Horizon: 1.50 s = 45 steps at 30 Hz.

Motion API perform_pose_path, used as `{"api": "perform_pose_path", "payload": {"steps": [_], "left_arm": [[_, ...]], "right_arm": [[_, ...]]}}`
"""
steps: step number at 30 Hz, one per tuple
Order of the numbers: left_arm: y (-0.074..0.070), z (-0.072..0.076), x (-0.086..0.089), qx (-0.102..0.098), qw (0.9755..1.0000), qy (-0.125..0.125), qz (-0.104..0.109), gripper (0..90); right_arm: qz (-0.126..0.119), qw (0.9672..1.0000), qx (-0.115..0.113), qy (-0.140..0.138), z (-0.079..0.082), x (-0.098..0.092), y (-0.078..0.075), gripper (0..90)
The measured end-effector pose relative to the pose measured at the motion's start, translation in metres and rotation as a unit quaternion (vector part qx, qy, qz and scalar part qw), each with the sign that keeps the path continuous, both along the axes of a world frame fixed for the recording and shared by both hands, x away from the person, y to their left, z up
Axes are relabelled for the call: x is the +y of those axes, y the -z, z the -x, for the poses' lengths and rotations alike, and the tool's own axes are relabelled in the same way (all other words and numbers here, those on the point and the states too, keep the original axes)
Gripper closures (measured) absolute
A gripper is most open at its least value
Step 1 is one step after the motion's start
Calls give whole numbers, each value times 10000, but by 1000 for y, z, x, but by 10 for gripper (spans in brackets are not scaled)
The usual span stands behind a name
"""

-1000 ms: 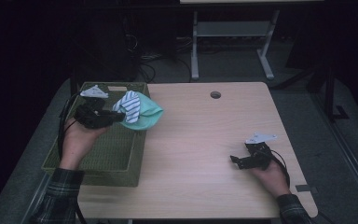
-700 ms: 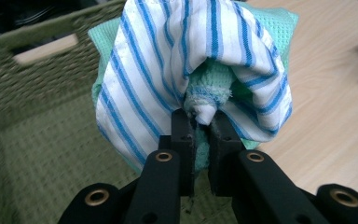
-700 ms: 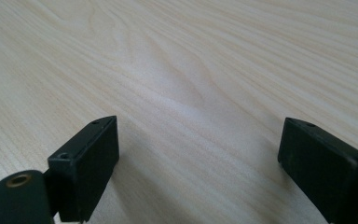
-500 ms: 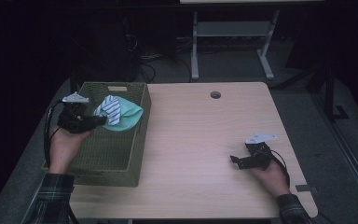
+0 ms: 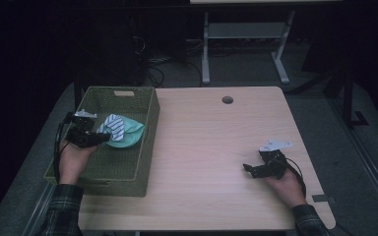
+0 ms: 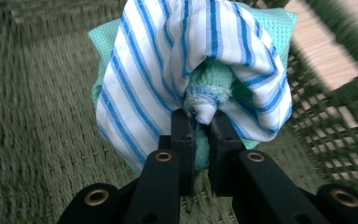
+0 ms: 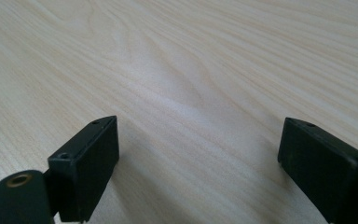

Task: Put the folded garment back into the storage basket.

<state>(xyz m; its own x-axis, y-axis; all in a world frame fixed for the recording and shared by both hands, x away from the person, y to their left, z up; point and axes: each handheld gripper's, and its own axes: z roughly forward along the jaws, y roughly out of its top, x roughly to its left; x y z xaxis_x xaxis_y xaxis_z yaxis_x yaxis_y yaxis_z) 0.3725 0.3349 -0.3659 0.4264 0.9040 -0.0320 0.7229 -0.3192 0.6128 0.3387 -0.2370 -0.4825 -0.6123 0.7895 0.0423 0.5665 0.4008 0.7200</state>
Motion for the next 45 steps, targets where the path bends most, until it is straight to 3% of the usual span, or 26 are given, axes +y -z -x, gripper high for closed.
{"api": "perform_pose_path", "payload": {"steps": [5, 9, 13, 23, 32, 38, 45], "left_arm": [[17, -5, -1, 178, 9998, -17, -58, 818], [21, -6, -3, 248, 9996, 19, -130, 814], [26, -7, -1, 357, 9993, 6, -71, 808], [29, -7, 0, 341, 9994, -26, -5, 708], [30, -6, -1, 176, 9998, -64, -92, 434], [32, -8, -2, 153, 9998, -40, -91, 168], [26, -6, -3, 78, 9999, 69, 17, 130]], "right_arm": [[2, 10000, -6, 0, 0, 0, 0, 120], [1, 10000, -5, 2, 0, 0, 0, 120], [-8, 10000, -11, 10, 0, 0, 0, 120], [-8, 10000, -26, 26, 0, 0, 0, 126], [-8, 10000, -19, 27, -1, 0, 0, 125], [-3, 10000, -6, 32, -1, 0, 0, 125], [-4, 10000, -5, 33, -1, 0, 0, 125]]}}
